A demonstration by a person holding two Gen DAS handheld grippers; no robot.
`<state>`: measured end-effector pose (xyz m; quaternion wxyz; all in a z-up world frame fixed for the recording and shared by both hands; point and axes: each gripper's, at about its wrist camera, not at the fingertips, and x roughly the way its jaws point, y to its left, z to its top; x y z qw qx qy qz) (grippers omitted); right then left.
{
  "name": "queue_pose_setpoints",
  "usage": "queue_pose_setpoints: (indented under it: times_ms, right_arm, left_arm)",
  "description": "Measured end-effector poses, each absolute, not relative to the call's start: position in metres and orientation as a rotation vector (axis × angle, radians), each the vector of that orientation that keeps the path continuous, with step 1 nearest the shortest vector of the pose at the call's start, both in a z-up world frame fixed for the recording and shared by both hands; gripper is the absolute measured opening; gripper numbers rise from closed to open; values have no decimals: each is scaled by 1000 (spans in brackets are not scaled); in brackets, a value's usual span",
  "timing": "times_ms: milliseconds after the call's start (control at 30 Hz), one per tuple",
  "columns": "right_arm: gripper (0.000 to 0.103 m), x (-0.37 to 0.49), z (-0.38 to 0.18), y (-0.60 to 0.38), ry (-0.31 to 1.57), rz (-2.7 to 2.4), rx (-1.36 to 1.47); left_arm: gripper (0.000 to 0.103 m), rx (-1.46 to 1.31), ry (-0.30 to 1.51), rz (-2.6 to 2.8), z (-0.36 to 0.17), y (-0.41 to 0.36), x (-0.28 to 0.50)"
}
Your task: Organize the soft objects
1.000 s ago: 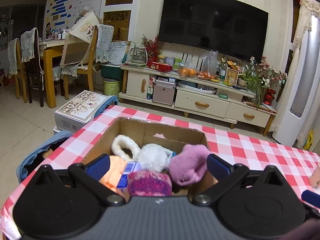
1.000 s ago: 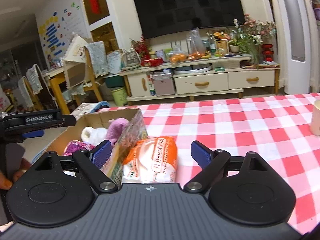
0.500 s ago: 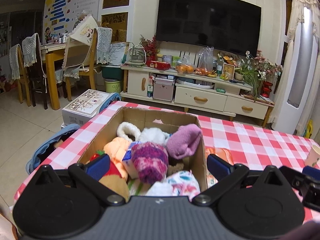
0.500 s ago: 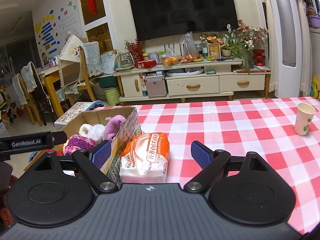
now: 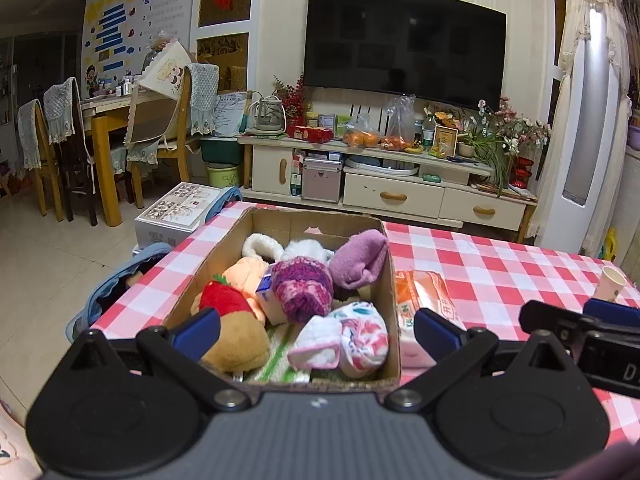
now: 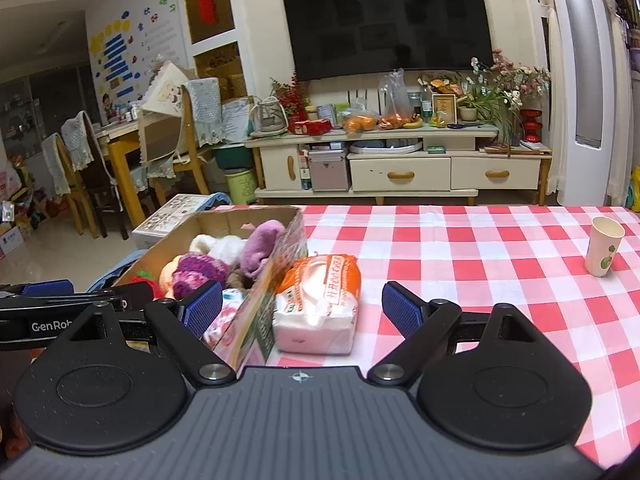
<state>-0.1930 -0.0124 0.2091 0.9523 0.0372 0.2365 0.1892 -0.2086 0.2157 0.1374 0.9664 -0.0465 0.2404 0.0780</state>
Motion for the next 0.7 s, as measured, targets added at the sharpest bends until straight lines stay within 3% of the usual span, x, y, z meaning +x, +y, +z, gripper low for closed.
queue_pose_setpoints:
  times_ms: [700]
  right_arm:
    - [103,-224,208,3,441,433,21]
  left_arm:
    - [102,-69,448,186,138,221,-244]
